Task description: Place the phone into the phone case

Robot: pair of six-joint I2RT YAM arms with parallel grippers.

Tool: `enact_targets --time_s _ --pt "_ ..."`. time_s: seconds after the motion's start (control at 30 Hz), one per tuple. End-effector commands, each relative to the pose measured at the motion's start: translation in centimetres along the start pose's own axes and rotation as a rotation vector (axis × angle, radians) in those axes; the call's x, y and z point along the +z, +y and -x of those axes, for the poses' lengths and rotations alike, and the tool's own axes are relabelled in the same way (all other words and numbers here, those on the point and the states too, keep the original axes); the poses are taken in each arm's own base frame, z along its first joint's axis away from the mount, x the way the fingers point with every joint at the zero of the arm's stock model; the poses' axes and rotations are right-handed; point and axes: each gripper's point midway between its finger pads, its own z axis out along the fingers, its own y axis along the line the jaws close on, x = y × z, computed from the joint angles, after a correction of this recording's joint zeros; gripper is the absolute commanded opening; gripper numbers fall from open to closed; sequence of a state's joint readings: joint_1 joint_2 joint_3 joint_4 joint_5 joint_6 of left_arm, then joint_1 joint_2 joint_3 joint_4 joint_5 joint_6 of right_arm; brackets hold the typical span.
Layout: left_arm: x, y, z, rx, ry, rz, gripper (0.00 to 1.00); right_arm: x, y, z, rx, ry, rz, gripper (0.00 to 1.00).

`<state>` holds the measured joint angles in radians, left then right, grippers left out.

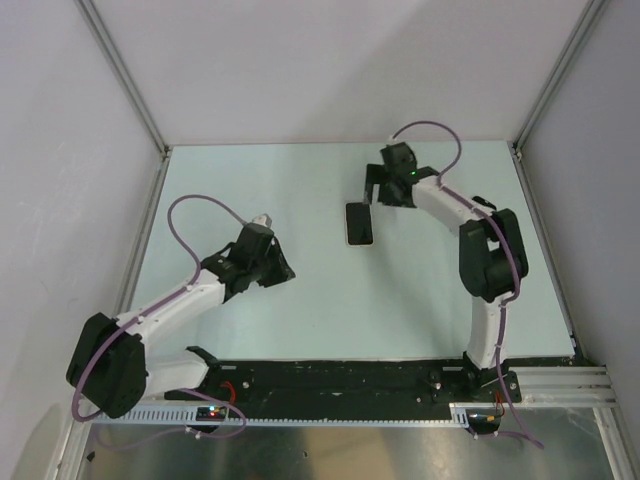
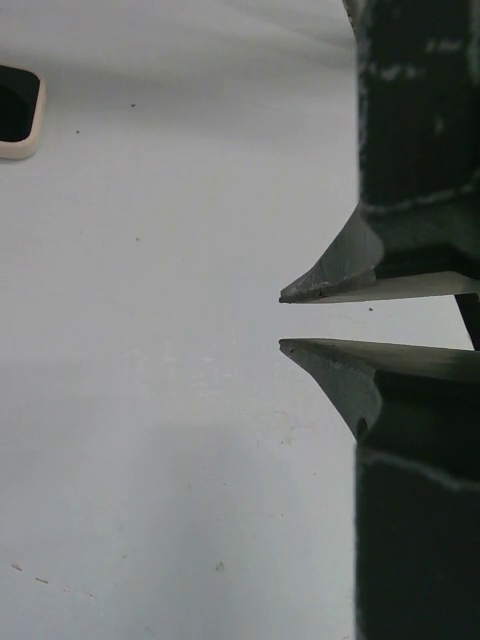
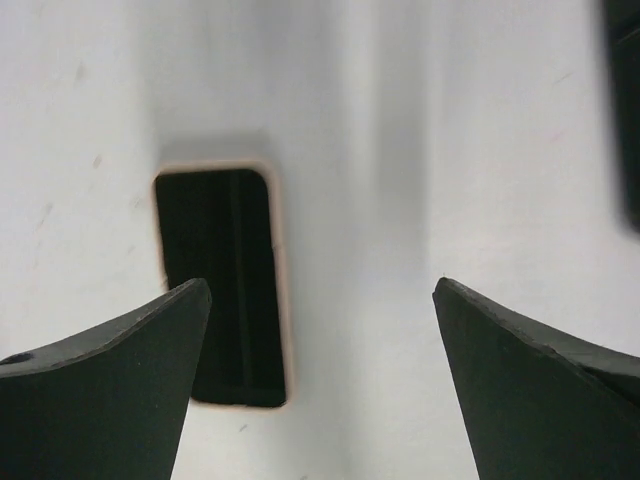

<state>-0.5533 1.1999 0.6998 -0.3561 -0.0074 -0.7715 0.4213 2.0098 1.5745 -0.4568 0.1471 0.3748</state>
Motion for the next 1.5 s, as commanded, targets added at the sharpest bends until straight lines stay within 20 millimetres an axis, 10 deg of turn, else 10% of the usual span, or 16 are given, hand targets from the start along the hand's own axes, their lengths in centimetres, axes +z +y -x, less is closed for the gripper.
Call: enact_targets --time_s 0.0,0.27,0.43,1.47 --pt "-1.9 -2.2 2.0 0.040 -0.049 -0.086 0.26 -0.8 -4.7 5.3 -0.039 -0.090 -0.031 0.99" --pt "-3.4 -3.0 2.1 0.043 -0.060 -0.138 0.28 -1.1 -14.9 6.2 0.172 -0.069 -0.275 0.96" --pt "-3.8 -3.0 2.0 0.040 -0.068 -0.151 0.28 -1.4 -19.3 3.8 0.335 -0.029 -0.399 0.75" --pt "-4.2 -2.9 1.8 0.024 -0.074 -0.161 0.28 1.4 -22.3 -3.2 0.443 0.186 -0.411 0.35"
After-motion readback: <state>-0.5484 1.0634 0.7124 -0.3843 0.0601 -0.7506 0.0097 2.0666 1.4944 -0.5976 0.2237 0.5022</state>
